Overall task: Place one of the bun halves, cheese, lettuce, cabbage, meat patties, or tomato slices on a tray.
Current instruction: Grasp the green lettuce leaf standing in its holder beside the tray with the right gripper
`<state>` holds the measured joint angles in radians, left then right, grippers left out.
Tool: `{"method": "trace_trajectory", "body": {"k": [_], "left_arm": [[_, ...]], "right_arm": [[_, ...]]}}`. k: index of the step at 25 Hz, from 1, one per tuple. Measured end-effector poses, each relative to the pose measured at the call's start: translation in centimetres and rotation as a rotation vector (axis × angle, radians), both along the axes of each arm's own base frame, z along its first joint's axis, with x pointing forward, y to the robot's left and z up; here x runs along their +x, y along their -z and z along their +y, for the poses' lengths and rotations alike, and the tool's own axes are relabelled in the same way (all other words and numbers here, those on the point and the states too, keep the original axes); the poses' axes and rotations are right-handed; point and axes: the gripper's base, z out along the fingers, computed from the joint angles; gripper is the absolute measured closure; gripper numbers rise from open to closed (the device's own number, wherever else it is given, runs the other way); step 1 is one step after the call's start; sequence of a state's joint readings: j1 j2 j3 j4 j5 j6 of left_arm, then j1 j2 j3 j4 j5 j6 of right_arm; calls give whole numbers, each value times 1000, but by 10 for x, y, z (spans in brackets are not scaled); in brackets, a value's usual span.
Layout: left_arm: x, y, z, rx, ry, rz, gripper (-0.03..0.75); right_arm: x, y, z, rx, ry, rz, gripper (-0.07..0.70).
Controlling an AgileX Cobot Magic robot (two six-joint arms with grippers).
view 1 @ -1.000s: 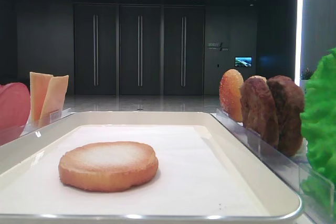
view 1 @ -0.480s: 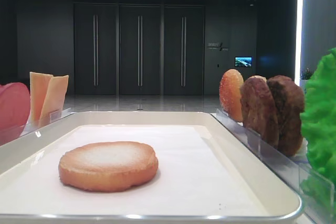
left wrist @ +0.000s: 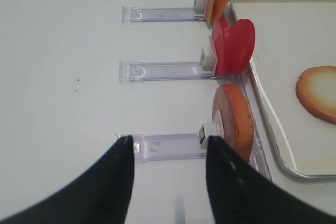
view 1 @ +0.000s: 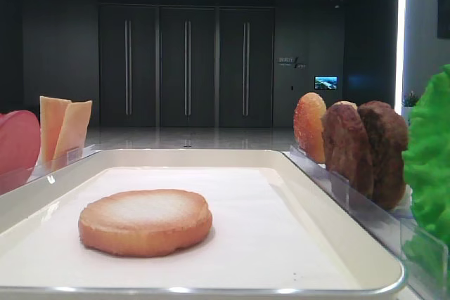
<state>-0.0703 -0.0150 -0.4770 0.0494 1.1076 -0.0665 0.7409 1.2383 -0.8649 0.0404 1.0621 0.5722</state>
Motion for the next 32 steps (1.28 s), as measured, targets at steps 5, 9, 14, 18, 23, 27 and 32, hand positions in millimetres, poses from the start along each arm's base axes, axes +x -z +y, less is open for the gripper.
{"method": "trace_trajectory", "body": {"k": [5,9,14,18,23,27,32], "left_arm": [[0,0,0,0,0,0,370],[0,0,0,0,0,0,370],[0,0,0,0,0,0,370],[0,0,0,0,0,0,370],[0,0,0,0,0,0,370],[0,0,0,0,0,0,370],[0,0,0,0,0,0,370]], "right_arm": [[4,2,3,11,-3,-19,235],[5,3,4,17,-8,-27,235],[8,12,7,-4,-19,-9,235],[8,15,6,-6,-22,-8,235],[8,15,7,-3,-30,-14,255],[9,15,6,-13,-37,-24,323],[9,15,5,-20,-41,-33,490]]}}
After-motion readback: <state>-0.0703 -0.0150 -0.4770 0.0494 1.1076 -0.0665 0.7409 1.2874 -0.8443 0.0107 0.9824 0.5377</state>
